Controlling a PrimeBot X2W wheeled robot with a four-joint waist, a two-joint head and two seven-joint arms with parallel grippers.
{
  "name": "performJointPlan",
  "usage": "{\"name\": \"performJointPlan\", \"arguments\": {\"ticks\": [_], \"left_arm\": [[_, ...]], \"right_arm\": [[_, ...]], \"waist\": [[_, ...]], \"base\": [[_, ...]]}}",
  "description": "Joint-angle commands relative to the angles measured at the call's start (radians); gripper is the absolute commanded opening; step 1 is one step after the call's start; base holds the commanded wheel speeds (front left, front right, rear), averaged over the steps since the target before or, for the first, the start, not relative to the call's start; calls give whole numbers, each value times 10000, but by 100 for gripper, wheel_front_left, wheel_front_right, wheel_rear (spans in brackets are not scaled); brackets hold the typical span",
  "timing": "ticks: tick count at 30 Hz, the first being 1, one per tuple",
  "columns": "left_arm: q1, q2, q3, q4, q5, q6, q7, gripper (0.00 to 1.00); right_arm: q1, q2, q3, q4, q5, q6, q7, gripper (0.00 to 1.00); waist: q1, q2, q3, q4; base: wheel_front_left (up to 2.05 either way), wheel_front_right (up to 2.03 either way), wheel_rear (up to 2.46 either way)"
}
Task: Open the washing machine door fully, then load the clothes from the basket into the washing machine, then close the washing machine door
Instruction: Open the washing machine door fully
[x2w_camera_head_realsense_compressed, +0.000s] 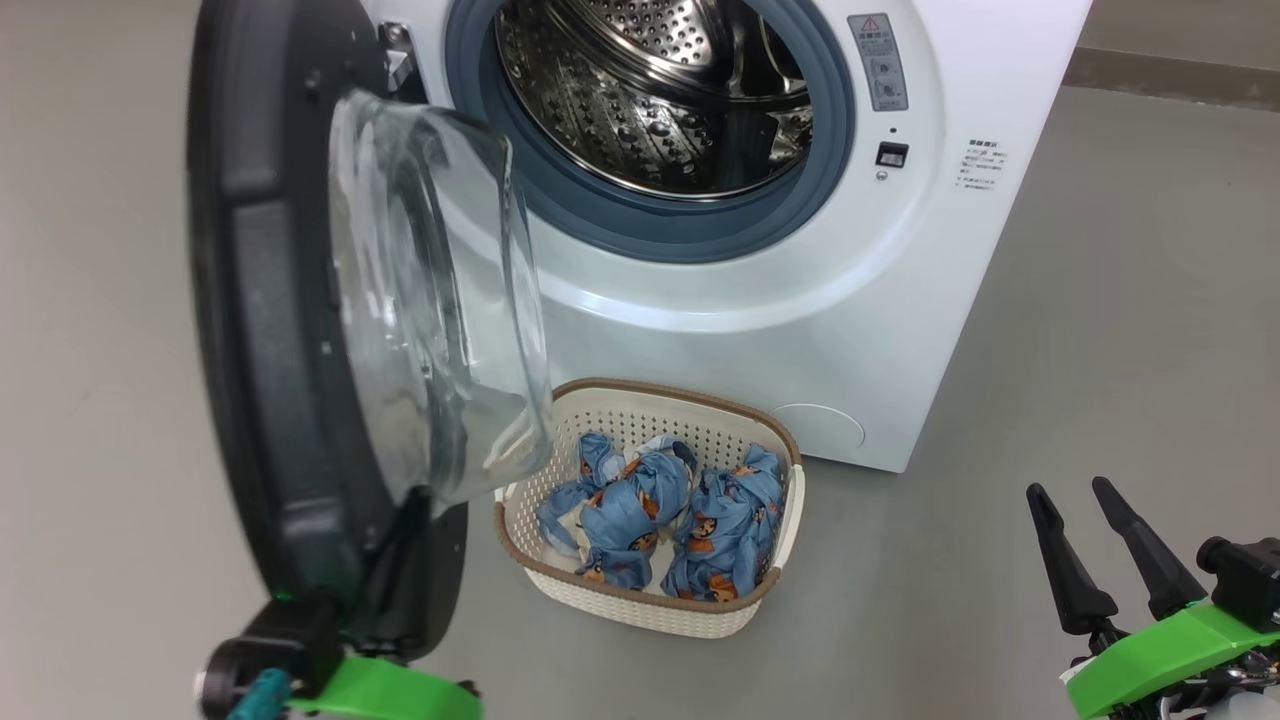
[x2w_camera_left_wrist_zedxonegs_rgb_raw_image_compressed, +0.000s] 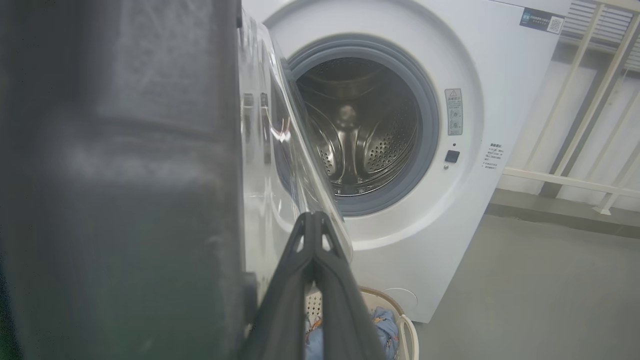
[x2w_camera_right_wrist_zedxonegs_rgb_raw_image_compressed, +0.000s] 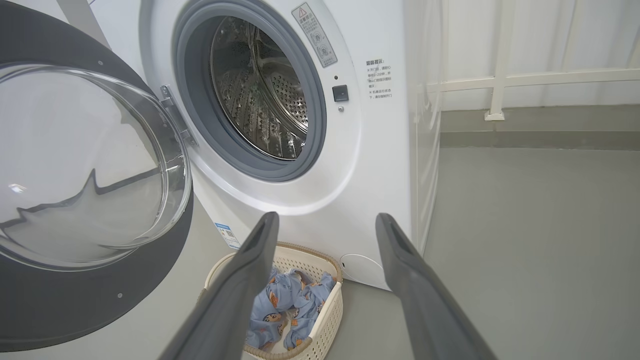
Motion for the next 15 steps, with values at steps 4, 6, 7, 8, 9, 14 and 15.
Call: {"name": "performJointPlan", "arguments": {"ticks": [4, 6, 7, 8, 9, 14, 15], "left_arm": [[21, 499, 895, -408, -116, 354, -53, 0], [130, 626, 1065, -455, -156, 438, -53, 0], [163, 690, 1151, -472, -171, 477, -53, 0], [186, 747, 1226, -487, -182, 517, -53, 0], [193, 798, 1314, -502, -202, 556, -53, 0], [99, 1077, 1730, -422, -267, 716, -53, 0], [58, 1124, 1816, -412, -277, 735, -53, 0]], "right_arm": [[-149, -234, 194, -231, -16, 54, -122, 100], [-116, -231, 179, -237, -19, 54, -122, 100], [-102, -231, 158, -244, -24, 54, -122, 100], [-89, -231, 136, -254, -32, 54, -122, 100], [-78, -231, 114, -266, -43, 54, -122, 100], [-91, -232, 89, -272, -67, 54, -122, 100], [-103, -241, 91, -268, -62, 54, -122, 100]], "waist": [[0, -1, -53, 42], [0, -1, -58, 61], [0, -1, -51, 75], [0, -1, -40, 90], [0, -1, -24, 109], [0, -1, 49, 162], [0, -1, 68, 167]], "base": [[0, 0, 0], [0, 0, 0], [0, 0, 0], [0, 0, 0], [0, 0, 0], [0, 0, 0], [0, 0, 0]]}}
